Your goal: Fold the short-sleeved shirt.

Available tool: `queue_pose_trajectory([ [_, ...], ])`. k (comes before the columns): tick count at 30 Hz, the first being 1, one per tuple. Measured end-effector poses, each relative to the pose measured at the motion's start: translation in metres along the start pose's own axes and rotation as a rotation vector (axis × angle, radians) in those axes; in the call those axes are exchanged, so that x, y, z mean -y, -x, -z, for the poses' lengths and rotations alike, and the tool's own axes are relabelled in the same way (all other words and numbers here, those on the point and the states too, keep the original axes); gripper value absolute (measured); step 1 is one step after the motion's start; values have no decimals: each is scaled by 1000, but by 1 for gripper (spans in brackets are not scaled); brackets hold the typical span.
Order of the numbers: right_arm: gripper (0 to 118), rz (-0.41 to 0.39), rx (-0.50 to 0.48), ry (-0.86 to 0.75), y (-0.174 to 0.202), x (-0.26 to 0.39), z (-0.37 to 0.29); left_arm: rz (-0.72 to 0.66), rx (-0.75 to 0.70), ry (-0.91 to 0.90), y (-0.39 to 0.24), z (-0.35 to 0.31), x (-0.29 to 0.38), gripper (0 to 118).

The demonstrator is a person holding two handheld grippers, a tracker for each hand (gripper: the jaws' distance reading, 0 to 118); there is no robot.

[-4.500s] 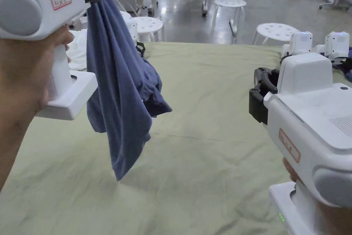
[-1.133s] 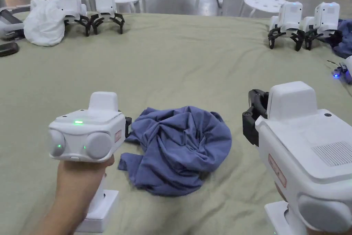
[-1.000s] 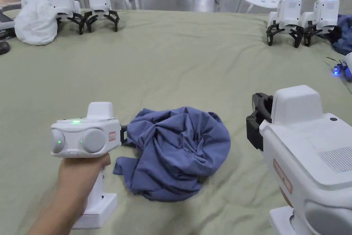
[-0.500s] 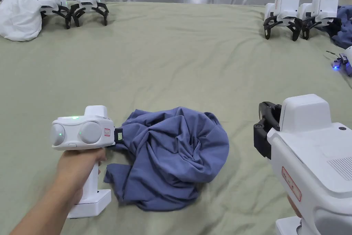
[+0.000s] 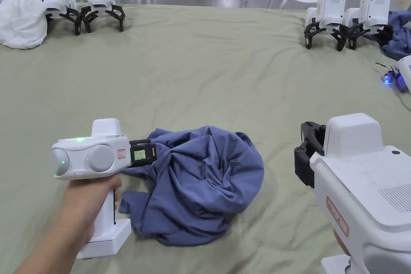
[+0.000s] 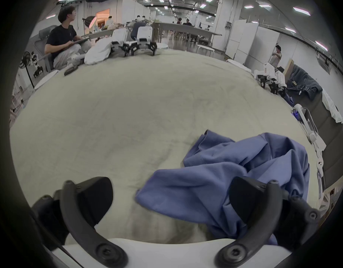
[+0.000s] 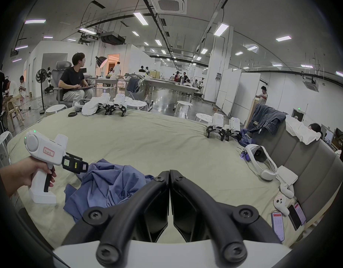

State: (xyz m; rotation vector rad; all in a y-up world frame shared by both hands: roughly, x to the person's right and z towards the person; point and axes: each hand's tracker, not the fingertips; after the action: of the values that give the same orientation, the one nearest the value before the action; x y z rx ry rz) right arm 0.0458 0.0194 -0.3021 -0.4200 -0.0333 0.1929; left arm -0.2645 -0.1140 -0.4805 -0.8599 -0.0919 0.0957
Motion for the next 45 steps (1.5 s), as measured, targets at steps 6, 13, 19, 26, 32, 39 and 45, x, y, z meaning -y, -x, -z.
queue_pose_trajectory([
  [6,5,0,-7,8,2,1,1,17,-30,134,-1,33,1,90],
  [13,5,0,-1,64,-6,2,17,114,-50,108,-10,28,12,41],
  [19,5,29,-50,137,-20,0,55,76,-13,60,9,1,8,0],
  [26,69,72,-162,317,-25,8,137,62,-38,-83,33,-55,-2,0],
  [32,114,131,-227,508,-25,30,229,55,-49,-109,53,-79,-4,0],
  [39,114,182,-198,621,-22,55,290,48,-77,-90,68,-74,8,0],
  [45,75,82,-262,627,12,57,278,29,-84,-71,73,-65,16,0],
])
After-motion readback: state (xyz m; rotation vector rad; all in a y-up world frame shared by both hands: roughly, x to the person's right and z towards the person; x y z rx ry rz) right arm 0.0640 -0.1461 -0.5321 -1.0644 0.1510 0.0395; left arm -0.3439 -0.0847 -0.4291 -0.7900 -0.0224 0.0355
